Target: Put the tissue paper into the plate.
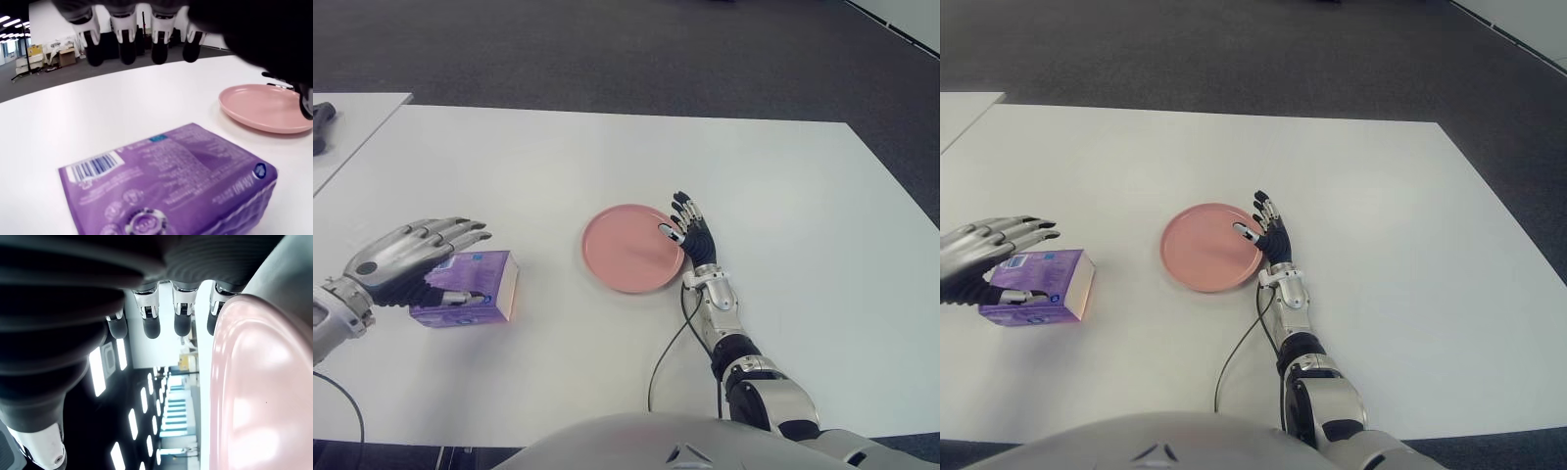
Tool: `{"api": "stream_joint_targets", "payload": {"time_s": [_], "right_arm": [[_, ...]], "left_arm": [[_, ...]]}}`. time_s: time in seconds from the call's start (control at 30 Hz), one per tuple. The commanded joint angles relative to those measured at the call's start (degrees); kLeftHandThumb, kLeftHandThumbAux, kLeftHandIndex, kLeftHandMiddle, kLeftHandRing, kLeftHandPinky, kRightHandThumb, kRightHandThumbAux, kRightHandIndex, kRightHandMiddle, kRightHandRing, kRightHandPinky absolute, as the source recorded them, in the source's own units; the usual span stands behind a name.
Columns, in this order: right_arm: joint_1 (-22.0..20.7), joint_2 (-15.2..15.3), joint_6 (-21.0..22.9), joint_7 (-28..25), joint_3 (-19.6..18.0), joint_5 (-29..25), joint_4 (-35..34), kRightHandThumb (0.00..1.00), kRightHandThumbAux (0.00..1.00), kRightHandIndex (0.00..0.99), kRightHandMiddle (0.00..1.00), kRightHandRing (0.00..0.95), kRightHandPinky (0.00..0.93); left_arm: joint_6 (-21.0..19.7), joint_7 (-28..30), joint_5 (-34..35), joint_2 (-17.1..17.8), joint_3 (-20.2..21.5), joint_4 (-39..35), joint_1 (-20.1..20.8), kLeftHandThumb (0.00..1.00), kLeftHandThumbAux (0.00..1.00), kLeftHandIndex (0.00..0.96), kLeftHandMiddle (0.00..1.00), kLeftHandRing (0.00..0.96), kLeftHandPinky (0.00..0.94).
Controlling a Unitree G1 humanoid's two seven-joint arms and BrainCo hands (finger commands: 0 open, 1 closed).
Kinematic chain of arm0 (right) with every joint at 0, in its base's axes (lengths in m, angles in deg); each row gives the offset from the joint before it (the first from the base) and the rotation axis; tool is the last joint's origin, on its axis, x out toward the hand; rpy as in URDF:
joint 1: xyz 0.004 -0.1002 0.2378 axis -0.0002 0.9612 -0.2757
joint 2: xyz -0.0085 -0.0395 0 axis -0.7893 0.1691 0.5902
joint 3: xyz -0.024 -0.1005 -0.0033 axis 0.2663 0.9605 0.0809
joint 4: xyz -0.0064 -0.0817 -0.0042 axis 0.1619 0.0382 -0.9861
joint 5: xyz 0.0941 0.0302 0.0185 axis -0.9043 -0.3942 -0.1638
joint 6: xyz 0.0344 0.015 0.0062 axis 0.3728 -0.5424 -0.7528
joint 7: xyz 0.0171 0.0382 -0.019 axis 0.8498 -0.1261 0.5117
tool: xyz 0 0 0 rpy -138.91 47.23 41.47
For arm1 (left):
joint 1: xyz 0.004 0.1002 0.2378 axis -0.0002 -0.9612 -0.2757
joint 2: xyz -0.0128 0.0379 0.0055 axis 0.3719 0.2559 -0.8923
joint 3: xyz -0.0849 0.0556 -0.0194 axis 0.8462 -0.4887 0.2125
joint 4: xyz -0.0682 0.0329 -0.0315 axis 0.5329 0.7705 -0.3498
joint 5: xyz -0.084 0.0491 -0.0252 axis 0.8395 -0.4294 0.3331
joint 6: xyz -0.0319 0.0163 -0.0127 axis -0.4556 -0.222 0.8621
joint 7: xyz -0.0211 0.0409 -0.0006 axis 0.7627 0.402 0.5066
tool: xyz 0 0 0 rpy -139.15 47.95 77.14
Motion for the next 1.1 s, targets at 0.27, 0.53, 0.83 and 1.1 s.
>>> {"api": "stream_joint_targets", "payload": {"time_s": [0.27,0.53,0.83,1.1], "right_arm": [[7.33,0.95,0.36,-0.56,-1.34,-1.18,4.33,0.096,0.706,0.062,0.03,0.013,0.055],[7.39,1.03,0.38,-0.76,-1.44,-1.26,4.19,0.096,0.706,0.062,0.03,0.013,0.055],[7.46,1.32,0.52,-1.18,-1.64,-1.52,3.81,0.096,0.706,0.062,0.03,0.013,0.055],[7.39,1.72,0.75,-1.74,-1.96,-1.86,3.59,0.096,0.706,0.062,0.03,0.013,0.055]], "left_arm": [[0.88,0.67,-2.68,4.16,-2.18,1.39,-1.11,0.113,0.204,0.0,0.0,0.0,0.0],[0.53,-0.31,-3.83,4.75,-3.43,1.99,-0.9,0.112,0.209,0.0,0.0,0.0,0.0],[0.0,-2.14,-5.56,4.03,-5.01,2.92,-0.39,0.103,0.216,0.0,0.0,0.0,0.0],[-1.45,-3.45,-7.62,3.42,-6.6,2.44,-0.26,0.102,0.235,0.0,0.0,0.0,0.0]]}}
